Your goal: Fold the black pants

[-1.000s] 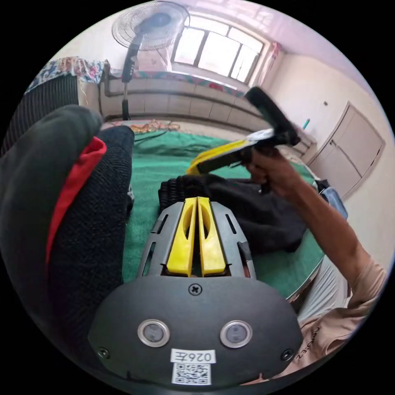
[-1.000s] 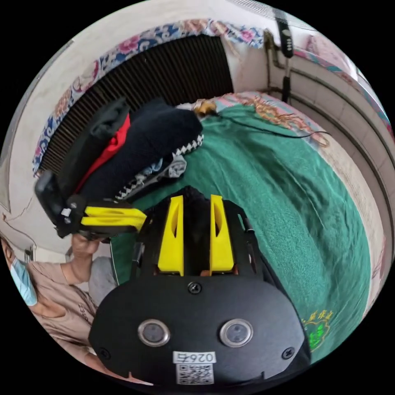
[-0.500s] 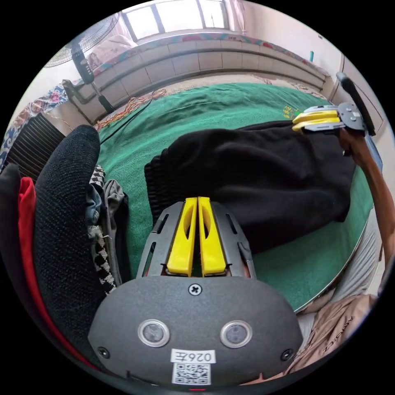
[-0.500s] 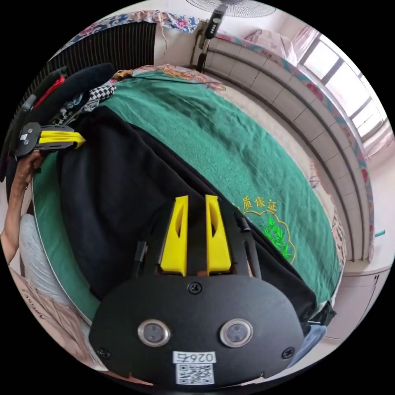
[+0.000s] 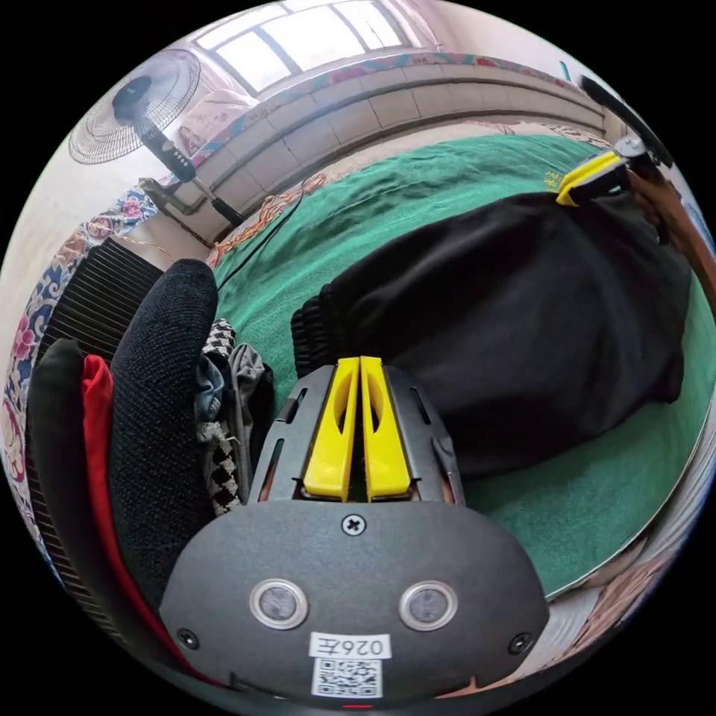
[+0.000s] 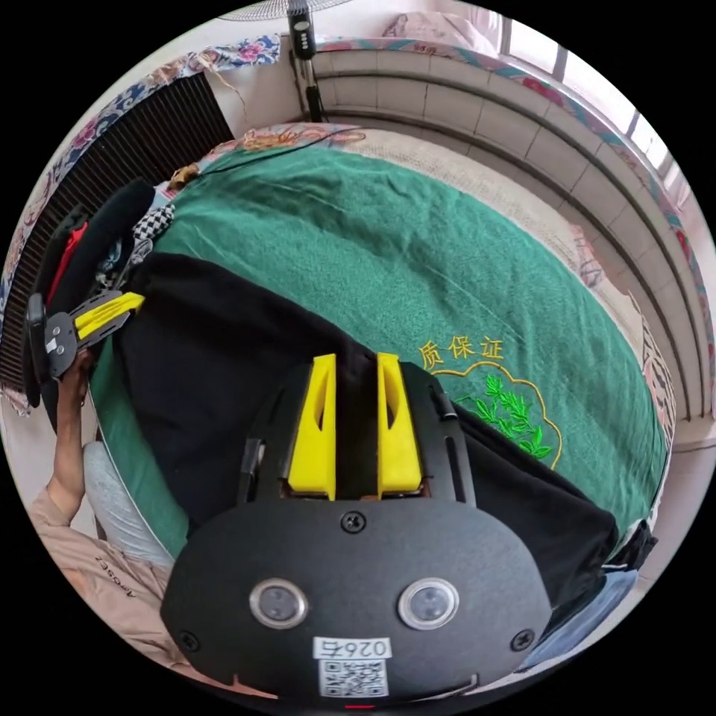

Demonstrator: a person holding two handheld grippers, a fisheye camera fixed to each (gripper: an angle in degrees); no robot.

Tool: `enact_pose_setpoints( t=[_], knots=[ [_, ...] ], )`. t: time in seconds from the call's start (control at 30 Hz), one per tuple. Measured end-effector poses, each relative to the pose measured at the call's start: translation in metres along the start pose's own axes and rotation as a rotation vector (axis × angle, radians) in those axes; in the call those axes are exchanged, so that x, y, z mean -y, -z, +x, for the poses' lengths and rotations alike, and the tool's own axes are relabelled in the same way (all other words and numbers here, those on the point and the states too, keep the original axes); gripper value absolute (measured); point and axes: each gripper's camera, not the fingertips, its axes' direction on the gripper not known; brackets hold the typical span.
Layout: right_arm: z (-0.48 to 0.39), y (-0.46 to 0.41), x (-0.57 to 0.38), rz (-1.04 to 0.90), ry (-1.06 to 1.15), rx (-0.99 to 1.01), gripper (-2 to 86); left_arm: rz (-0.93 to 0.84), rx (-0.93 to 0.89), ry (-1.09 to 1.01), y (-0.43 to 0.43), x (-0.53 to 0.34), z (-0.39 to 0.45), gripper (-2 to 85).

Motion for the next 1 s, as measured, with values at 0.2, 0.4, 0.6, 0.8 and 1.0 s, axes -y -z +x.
enact_pose_setpoints(
  t=[0.2,0.4,0.6,0.8,1.0],
  knots=[
    [-0.023,0.080,-0.065,0.114,-0.023,-0.131,4.1,0.099,-0.017,0.054,0.027,0.003,-0.015,-0.6],
    [0.007,0.107,-0.096,0.024,-0.131,-0.168,4.8,-0.009,-0.005,0.028,0.012,0.020,-0.013,-0.7],
    [0.006,0.113,-0.081,-0.088,-0.151,-0.154,2.9,-0.009,0.023,0.005,0.020,0.034,-0.014,-0.8],
    [-0.005,0.199,-0.091,0.030,-0.222,-0.241,1.6,-0.009,-0.115,0.108,0.026,0.046,-0.047,-0.6],
    [-0.024,0.261,-0.127,0.056,-0.294,-0.158,3.2,-0.001,-0.147,0.115,0.038,0.062,-0.052,-0.6]
  ],
)
